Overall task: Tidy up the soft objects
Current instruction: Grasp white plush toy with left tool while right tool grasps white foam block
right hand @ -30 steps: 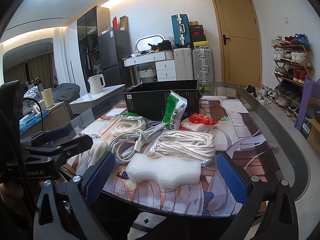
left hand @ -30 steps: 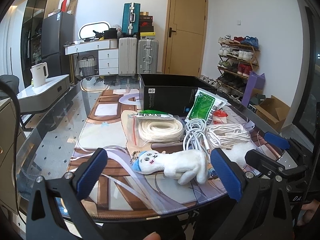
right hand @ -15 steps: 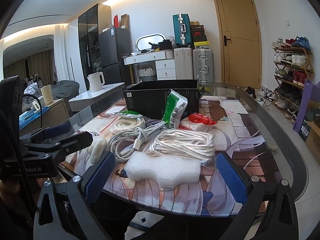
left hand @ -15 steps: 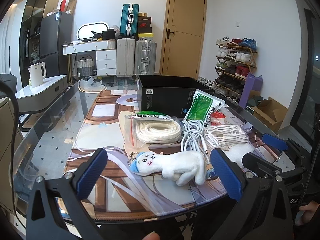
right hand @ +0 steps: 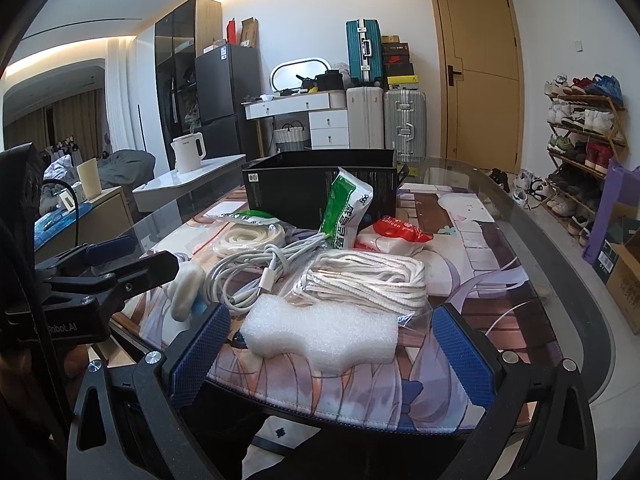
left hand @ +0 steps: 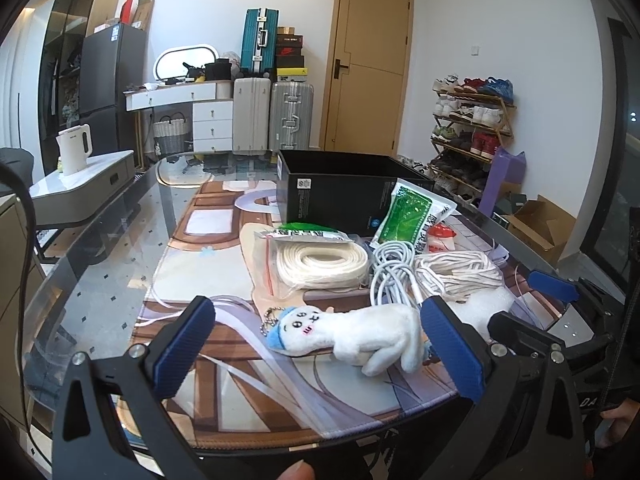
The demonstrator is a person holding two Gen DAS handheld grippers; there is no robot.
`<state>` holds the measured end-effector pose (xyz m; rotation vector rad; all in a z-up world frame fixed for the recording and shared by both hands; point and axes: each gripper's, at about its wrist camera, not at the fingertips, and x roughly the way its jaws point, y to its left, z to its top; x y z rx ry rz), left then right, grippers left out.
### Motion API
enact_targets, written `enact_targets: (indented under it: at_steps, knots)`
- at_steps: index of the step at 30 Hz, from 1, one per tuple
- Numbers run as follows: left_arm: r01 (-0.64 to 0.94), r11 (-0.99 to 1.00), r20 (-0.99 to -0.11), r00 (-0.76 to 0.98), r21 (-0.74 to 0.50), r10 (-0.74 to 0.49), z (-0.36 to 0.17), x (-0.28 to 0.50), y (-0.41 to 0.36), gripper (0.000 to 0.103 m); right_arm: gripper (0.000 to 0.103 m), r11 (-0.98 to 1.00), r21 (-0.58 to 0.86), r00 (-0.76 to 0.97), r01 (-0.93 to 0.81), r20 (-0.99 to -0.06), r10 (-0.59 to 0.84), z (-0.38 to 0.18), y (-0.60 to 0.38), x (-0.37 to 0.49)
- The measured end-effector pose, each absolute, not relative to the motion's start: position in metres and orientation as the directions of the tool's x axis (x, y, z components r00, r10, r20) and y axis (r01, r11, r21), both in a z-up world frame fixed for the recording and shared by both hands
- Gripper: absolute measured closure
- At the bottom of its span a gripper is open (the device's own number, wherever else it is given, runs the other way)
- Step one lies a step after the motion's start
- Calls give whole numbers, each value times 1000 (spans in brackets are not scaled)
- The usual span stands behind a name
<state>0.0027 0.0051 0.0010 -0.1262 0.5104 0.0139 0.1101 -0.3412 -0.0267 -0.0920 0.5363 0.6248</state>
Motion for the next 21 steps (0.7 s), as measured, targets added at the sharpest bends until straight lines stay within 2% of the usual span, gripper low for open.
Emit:
enact_targets:
  at_steps: [10,21]
  knots:
    - [-18,993,-530,847,-118,-47,-10,9,5,0,0,812,64,644,-581,-574,506,-42,-330,119]
    - [10,986,-549,829,-167,-101,-18,18,10,0,0,810,66,627,-582,-598,499,-49,-318,126]
